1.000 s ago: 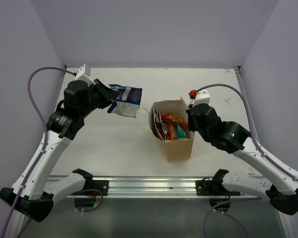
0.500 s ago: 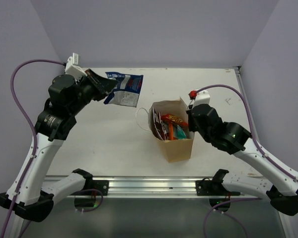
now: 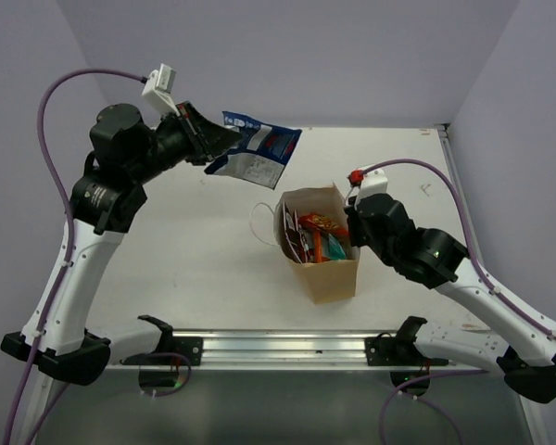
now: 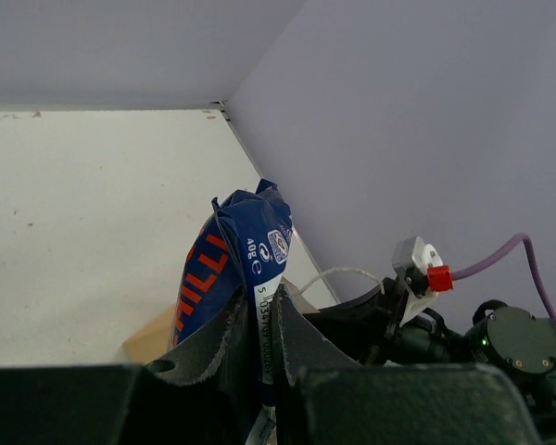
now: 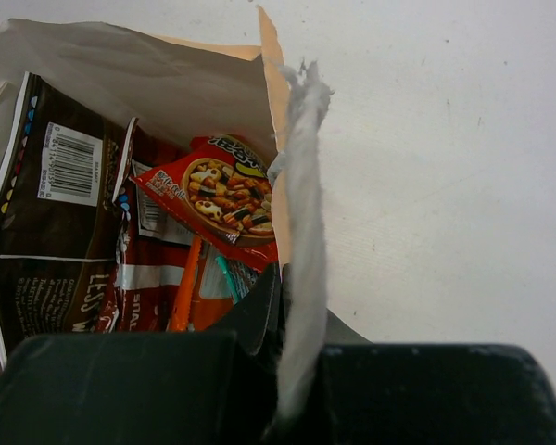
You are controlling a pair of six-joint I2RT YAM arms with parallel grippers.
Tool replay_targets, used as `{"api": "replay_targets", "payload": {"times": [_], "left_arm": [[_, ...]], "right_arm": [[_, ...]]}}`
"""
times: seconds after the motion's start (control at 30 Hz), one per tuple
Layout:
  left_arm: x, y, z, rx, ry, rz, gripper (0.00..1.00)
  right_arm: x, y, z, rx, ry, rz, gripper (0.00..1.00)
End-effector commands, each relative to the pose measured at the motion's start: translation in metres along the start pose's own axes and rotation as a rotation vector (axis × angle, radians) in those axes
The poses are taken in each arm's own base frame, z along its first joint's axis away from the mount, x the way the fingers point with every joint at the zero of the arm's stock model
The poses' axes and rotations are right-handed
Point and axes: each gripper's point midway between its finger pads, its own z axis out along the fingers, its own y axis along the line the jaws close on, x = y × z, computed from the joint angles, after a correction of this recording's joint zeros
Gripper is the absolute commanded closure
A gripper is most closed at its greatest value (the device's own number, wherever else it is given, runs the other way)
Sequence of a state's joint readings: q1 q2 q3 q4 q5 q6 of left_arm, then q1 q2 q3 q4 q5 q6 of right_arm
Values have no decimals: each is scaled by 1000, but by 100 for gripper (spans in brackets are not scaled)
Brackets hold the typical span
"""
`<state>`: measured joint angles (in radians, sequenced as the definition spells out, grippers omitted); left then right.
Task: Place the snacks into the paper bag
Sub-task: Place the snack in the paper bag.
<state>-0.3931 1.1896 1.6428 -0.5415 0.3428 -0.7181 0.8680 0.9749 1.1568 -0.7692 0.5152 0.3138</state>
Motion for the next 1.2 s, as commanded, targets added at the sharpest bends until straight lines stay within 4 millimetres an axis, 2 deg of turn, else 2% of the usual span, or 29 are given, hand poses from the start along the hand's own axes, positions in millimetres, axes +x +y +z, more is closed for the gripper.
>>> {"api": "replay_targets", "payload": {"times": [0.0, 0.17, 0.23, 0.37, 0.53, 0.67, 0.87, 0.9, 1.0, 1.1, 1.17], "left_arm": [[0, -40, -8, 205, 59, 143, 100], [25, -49, 0, 287, 162, 225, 100], [44, -54, 5, 334, 229, 237, 100], [80, -46, 15, 332, 356, 263, 100], [103, -45, 21, 324, 419, 287, 100], [125, -35, 27, 291, 509, 307, 100], [172, -28, 40, 262, 669, 351, 100], [182, -32, 41, 274, 702, 364, 100], [195, -48, 43, 318, 741, 397, 100], [202, -52, 45, 318, 767, 437, 100], [204, -48, 49, 297, 775, 450, 100]], "right_arm": [[-24, 9, -2, -43, -83, 37, 100], [-25, 8, -2, -39, -87, 34, 100], [-26, 9, -1, -37, -87, 33, 100], [-27, 6, -1, -22, -92, 29, 100], [-27, 4, -2, -17, -96, 29, 100], [-26, 1, -3, -7, -103, 38, 100], [-26, -4, -6, 8, -120, 56, 100], [-25, -4, -6, 7, -119, 60, 100], [-23, -4, -6, 7, -114, 61, 100], [-20, -5, -6, 5, -112, 67, 100], [-19, -5, -5, 10, -112, 71, 100]]}}
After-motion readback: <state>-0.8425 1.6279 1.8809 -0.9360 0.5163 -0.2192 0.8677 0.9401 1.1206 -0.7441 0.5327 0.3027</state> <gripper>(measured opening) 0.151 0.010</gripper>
